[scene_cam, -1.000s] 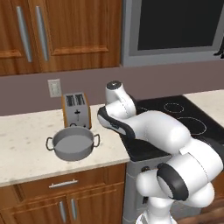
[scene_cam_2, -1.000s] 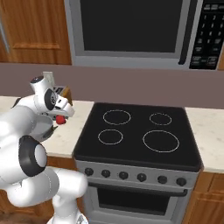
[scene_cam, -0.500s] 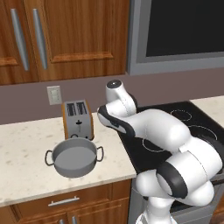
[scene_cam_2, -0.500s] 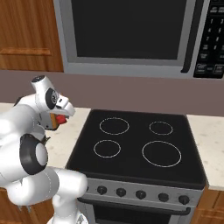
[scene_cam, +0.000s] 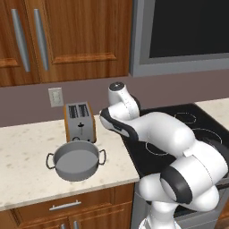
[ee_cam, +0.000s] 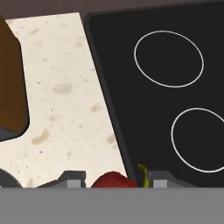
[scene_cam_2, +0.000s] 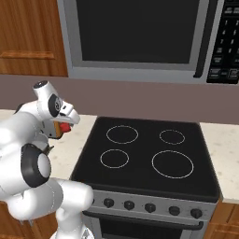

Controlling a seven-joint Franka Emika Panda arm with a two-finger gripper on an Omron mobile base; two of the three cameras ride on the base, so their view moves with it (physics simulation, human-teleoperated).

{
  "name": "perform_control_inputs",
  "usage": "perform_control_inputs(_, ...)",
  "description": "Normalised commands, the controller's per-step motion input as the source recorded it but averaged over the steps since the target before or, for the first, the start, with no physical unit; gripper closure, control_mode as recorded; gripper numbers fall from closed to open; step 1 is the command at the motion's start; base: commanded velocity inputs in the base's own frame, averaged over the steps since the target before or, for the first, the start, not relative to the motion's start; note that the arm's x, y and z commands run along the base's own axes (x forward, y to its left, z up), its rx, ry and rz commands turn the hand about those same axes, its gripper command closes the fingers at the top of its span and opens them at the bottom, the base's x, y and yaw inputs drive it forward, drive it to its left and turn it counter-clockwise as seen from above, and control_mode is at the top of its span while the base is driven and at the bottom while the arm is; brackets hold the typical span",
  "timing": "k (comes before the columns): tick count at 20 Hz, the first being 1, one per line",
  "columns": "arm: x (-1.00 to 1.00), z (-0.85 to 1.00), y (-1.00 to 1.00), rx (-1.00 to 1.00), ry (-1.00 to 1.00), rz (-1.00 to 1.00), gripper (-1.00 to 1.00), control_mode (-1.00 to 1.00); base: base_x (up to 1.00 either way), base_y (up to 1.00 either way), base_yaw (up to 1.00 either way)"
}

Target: Turn on the sink faucet. Then move the bell pepper from the counter to the sink. Turn off the sink. Move the vegetable from the sink to the pot next to the stove. Finally move the pot to the rear right burner.

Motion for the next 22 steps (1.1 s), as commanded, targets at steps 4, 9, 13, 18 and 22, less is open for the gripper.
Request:
perform_control_inputs(4,0.0,-0.01,0.02,0.0,0.0,0.0,1.0,-1.0,0.0,0.0,0.0)
perform_control_inputs(9,0.1,-0.15,0.47,-0.04,0.0,0.0,1.0,-1.0,0.0,0.0,0.0)
perform_control_inputs(13,0.12,-0.23,0.81,-0.07,0.0,0.0,1.0,-1.0,0.0,0.0,0.0)
perform_control_inputs(18,0.09,-0.33,0.8,-0.06,0.01,0.02,1.0,-1.0,0.0,0.0,0.0)
perform_control_inputs(22,0.0,-0.23,0.7,-0.01,0.01,0.0,1.0,-1.0,0.0,0.0,0.0)
